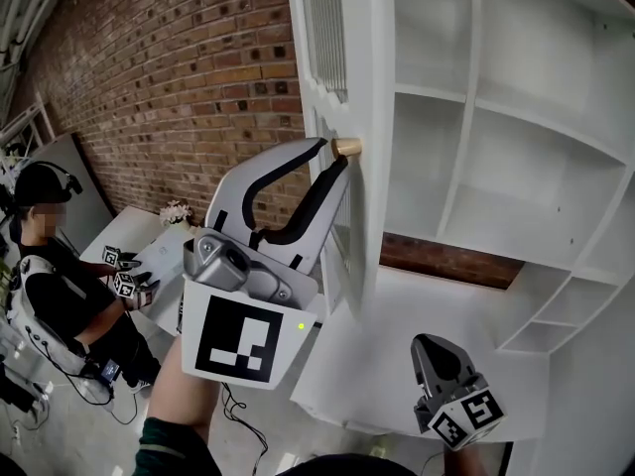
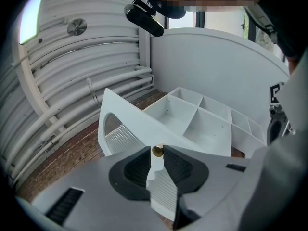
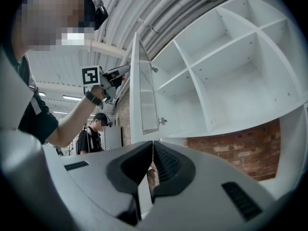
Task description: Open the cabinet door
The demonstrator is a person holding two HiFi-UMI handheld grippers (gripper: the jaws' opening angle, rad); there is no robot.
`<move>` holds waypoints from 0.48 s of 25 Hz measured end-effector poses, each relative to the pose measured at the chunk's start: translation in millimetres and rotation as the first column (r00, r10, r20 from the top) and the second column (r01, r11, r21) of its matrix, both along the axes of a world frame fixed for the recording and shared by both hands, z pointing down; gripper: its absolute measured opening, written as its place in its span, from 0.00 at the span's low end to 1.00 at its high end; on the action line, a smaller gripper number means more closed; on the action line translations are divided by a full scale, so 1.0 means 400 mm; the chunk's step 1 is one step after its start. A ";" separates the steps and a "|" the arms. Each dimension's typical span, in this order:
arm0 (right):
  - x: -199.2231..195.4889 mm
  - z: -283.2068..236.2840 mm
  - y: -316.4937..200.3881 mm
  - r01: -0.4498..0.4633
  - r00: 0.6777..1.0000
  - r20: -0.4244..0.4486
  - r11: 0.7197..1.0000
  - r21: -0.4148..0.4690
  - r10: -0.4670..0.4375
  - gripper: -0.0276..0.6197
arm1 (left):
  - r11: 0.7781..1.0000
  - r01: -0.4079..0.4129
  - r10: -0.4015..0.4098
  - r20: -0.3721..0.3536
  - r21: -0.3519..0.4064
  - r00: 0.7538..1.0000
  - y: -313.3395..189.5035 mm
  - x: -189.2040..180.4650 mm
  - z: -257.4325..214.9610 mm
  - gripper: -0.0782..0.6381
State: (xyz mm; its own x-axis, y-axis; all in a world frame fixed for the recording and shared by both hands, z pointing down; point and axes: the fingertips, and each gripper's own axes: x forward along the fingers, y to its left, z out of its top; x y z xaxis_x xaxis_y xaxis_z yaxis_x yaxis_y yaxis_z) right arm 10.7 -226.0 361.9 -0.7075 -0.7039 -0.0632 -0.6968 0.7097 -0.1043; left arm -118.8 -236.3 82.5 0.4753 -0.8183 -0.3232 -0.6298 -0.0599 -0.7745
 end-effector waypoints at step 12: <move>-0.076 -0.012 0.019 0.054 0.998 -0.016 0.999 -0.001 -0.054 0.05 | 0.998 0.069 -0.069 -0.054 -0.004 0.996 0.038 -0.133 -0.012 0.25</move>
State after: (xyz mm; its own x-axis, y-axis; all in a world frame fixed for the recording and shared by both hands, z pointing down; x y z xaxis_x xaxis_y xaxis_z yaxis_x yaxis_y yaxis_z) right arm -19.9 -218.2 357.0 -0.7456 -0.6644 -0.0509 -0.6587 0.7465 -0.0941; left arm -171.8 -221.0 77.9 0.3995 -0.8494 -0.3450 -0.6733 -0.0165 -0.7392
